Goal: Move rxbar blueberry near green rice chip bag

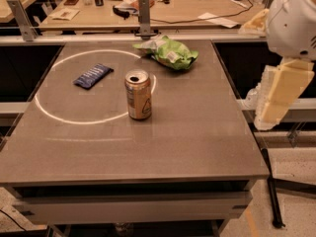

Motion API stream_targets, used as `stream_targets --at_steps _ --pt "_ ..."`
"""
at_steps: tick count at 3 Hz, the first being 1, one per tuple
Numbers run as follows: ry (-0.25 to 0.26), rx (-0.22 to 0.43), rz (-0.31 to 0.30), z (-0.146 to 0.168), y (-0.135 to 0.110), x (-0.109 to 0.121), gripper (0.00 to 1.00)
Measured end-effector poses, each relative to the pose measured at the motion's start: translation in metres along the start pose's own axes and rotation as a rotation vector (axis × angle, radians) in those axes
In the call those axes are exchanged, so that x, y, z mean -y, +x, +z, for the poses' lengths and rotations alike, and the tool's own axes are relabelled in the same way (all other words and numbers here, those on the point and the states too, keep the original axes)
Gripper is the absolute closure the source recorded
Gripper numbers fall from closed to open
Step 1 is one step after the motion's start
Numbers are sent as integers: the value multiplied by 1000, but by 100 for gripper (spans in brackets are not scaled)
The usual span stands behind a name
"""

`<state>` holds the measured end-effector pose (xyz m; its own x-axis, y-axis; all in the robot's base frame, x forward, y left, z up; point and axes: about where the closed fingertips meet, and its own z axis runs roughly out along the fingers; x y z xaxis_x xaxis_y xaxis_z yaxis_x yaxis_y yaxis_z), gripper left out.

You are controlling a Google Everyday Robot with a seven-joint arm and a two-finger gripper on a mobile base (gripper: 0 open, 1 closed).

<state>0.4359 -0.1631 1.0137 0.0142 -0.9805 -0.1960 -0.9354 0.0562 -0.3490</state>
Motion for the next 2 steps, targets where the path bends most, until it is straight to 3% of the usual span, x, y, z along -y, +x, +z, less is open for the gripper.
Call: stream_targets --at_steps 2 --pt "99 -28 -197 -35 -66 17 0"
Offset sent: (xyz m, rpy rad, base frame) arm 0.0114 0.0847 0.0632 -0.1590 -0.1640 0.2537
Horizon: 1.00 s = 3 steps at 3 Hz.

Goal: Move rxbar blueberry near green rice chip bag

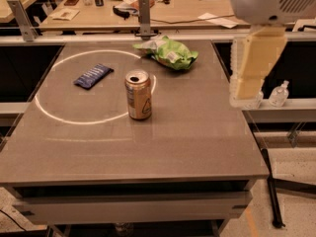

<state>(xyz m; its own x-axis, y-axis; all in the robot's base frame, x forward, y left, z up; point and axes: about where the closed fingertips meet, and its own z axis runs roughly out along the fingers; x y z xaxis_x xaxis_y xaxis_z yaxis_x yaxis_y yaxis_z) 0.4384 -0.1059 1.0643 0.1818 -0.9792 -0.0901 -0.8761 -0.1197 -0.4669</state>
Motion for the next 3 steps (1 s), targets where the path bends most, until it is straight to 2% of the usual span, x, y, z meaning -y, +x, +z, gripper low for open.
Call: stream_targets --at_steps 1,2,3 --pt "44 -22 -94 -18 -29 18 0" --pt "64 -43 -148 -22 -44 28 0" --pt "64 -43 -148 -22 -44 28 0"
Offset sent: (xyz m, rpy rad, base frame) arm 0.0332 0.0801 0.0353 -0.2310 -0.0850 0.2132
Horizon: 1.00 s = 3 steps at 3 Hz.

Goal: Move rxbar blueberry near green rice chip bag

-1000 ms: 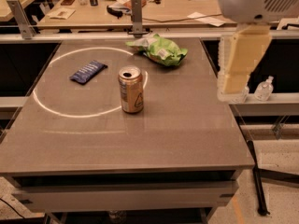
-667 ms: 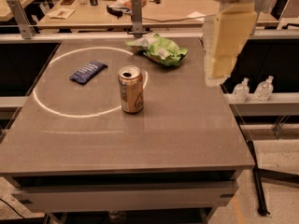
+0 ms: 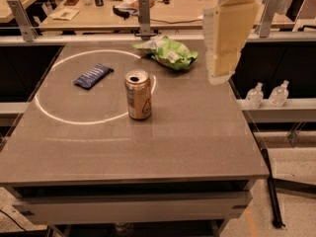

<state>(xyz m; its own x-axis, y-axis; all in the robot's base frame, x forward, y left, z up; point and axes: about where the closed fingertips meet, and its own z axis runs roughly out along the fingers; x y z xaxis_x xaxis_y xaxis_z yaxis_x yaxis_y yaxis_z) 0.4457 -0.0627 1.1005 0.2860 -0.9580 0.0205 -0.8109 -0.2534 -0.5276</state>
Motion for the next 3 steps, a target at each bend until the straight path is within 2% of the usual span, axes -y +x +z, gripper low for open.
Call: stream_targets --at_steps 2,3 --pt "1 -1 -1 0 0 1 0" --pt "48 -1 -92 -8 -21 36 0"
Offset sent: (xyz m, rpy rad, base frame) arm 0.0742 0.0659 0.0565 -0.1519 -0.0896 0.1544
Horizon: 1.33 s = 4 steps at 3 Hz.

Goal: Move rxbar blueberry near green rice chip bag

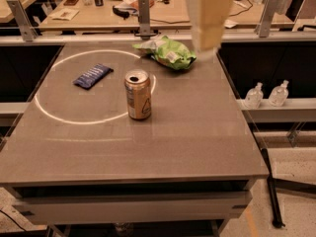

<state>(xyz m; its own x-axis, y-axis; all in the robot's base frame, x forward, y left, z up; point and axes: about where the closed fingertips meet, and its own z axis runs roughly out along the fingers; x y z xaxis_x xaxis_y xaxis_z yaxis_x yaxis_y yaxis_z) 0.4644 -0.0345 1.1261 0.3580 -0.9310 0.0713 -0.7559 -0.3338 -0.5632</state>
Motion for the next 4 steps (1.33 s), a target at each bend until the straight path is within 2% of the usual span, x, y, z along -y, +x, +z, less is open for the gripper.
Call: stream_targets --at_steps 1,3,4 --pt "60 14 -111 11 -25 61 0" --pt "160 53 -321 53 -78 172 0" --pt "144 68 -413 87 -106 196 0"
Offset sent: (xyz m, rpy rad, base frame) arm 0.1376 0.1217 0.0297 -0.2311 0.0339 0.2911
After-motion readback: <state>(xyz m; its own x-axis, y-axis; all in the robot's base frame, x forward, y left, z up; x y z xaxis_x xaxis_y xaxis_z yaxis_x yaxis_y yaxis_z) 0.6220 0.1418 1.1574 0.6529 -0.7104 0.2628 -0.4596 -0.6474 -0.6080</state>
